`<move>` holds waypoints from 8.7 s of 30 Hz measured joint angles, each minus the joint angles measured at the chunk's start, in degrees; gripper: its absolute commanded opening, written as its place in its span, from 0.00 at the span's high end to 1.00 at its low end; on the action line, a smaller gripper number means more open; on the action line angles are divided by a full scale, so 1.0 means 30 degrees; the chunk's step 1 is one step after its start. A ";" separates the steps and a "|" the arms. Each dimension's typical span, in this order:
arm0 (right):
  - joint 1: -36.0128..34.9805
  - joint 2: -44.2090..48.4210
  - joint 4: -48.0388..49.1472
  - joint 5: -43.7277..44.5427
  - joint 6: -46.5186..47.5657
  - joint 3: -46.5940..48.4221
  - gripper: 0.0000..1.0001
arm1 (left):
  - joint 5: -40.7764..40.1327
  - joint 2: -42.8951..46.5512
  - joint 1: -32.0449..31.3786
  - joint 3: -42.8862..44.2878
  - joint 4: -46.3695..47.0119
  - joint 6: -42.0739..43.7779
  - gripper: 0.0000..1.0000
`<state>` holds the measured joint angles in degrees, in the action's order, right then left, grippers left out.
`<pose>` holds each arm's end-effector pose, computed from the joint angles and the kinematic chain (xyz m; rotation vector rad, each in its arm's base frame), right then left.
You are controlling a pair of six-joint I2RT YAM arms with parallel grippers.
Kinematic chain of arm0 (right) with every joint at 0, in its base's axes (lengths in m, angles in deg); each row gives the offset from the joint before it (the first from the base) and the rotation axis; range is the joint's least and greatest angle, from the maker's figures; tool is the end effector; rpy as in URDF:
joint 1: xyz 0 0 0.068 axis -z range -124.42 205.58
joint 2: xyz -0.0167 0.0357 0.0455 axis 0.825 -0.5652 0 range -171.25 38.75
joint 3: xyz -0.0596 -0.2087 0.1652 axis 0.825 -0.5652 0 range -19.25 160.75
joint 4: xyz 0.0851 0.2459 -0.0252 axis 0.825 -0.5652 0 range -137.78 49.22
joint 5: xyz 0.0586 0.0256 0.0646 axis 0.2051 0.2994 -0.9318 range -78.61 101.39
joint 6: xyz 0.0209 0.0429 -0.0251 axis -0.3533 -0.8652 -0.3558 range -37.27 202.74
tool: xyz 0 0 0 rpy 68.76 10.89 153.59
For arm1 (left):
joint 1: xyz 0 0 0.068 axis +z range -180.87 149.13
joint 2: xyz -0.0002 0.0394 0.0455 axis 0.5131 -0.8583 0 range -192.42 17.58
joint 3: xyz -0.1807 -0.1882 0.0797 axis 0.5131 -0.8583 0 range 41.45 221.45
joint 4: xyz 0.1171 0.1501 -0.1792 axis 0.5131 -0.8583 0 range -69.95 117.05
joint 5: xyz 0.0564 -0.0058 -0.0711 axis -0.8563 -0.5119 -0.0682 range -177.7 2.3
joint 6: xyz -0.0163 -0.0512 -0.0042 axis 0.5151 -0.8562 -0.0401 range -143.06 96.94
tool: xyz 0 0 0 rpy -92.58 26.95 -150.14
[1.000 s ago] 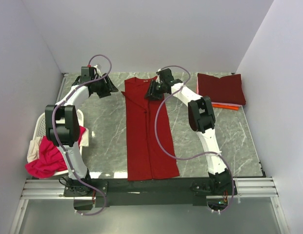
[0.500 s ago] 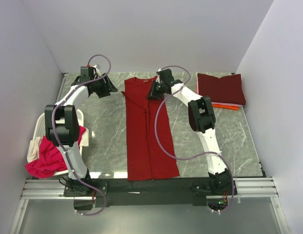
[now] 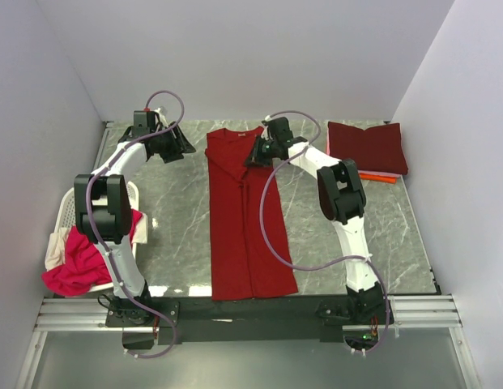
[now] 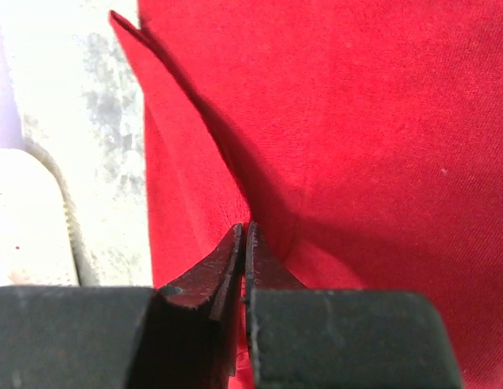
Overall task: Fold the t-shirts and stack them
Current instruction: Fold the tshirt
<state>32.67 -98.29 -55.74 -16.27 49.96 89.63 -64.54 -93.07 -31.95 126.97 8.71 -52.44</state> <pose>0.4858 0.2234 0.1586 -0.0497 2.4527 1.0250 0.4376 -0.0223 0.2374 -0.3754 2.3391 -0.7330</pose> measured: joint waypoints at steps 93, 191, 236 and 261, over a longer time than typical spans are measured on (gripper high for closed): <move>0.0780 1.1832 -0.6528 -0.5989 1.8338 -0.6492 0.77 | 0.0860 0.0583 -0.1916 0.2929 0.3198 0.1013 0.03; -1.2575 2.4982 -0.5071 0.1807 3.0731 -2.6272 1.00 | -0.6754 1.7303 -2.3358 -1.9730 0.0619 1.8637 1.00; -0.1027 0.8291 -0.5421 0.1078 2.8137 -0.7796 1.00 | -0.1384 0.4991 -0.7548 -0.9719 0.6186 2.4064 0.99; 0.1078 0.8043 -0.3366 0.0896 2.7525 -0.7410 0.35 | -0.1996 0.8021 -0.6484 -1.0397 0.7395 2.3489 0.02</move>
<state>35.90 -74.16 -65.83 -13.58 132.54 67.40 -70.53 -69.00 -51.41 95.78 30.89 18.02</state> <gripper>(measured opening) 0.646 0.994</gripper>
